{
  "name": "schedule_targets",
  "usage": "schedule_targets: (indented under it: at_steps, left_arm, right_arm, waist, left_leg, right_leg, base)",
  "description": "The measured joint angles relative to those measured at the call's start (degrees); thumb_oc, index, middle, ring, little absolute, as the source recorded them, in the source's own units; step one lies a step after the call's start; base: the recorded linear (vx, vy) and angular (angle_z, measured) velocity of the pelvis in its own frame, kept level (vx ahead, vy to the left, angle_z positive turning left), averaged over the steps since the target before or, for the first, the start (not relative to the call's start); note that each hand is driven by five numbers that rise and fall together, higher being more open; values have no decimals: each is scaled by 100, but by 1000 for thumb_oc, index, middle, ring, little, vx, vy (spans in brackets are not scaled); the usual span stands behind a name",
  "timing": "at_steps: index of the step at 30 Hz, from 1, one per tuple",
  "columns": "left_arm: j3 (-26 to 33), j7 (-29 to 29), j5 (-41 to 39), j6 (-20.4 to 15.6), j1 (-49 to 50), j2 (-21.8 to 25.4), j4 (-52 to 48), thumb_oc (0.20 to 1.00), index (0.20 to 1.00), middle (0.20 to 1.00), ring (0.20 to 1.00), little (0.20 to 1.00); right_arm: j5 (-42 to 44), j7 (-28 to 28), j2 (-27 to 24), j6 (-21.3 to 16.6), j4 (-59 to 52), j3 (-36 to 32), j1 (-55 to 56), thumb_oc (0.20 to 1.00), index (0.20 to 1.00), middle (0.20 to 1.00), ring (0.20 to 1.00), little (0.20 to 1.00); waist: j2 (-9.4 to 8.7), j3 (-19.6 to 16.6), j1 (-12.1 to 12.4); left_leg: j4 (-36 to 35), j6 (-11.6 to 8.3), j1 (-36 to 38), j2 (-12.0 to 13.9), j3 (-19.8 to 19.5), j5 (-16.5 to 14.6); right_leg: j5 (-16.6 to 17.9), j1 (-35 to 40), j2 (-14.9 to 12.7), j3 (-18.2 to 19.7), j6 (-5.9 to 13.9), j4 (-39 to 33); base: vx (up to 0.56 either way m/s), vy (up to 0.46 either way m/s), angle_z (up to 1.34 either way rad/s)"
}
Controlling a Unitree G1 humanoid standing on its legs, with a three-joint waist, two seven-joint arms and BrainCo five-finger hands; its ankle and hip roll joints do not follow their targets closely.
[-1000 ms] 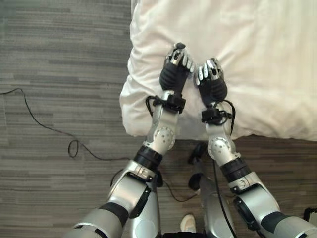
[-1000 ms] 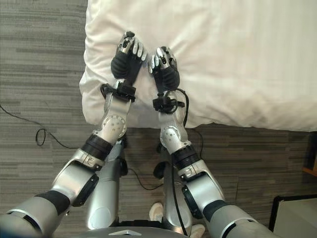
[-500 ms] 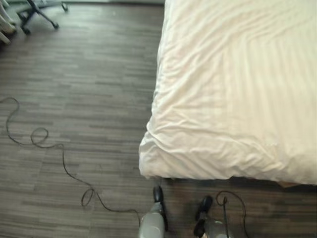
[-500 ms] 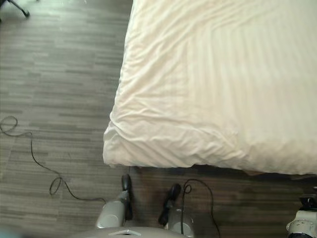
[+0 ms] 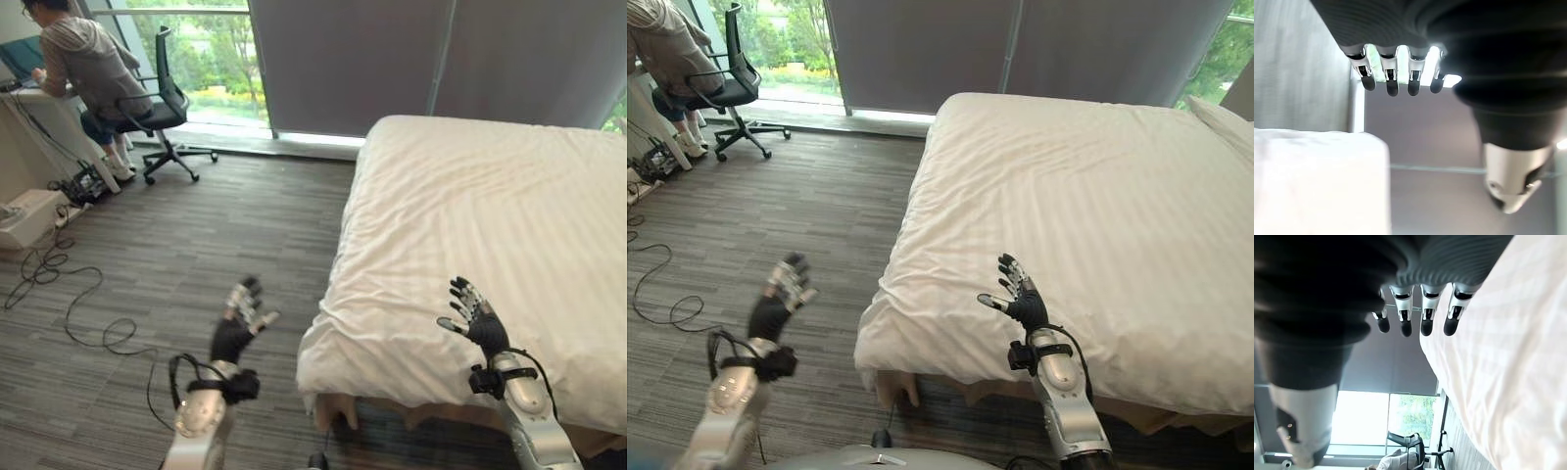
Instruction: Making the bed.
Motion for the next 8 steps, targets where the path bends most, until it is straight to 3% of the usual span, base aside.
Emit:
schedule_targets:
  at_steps: [4, 8]
  left_arm:
    - [-167, 23, 247, 260, 14, 16, 367, 1000, 1000, 1000, 1000, 1000]
    - [-191, 27, 421, 261, 52, 18, 316, 1000, 1000, 1000, 1000, 1000]
  right_arm:
    - [43, -136, 27, 239, 562, 72, 43, 1000, 1000, 1000, 1000, 1000]
    - [35, -254, 24, 299, 671, 75, 214, 1000, 1000, 1000, 1000, 1000]
  waist:
    - [36, 162, 4]
    - [58, 215, -3]
  left_leg:
    - [0, 0, 0, 21, -1, 1]
    - [0, 2, 29, 23, -1, 3]
  right_leg:
    - [1, 0, 17, 2, -1, 3]
    - [1, 23, 22, 9, 0, -2]
  base:
    - [0, 0, 0]
    - [0, 0, 0]
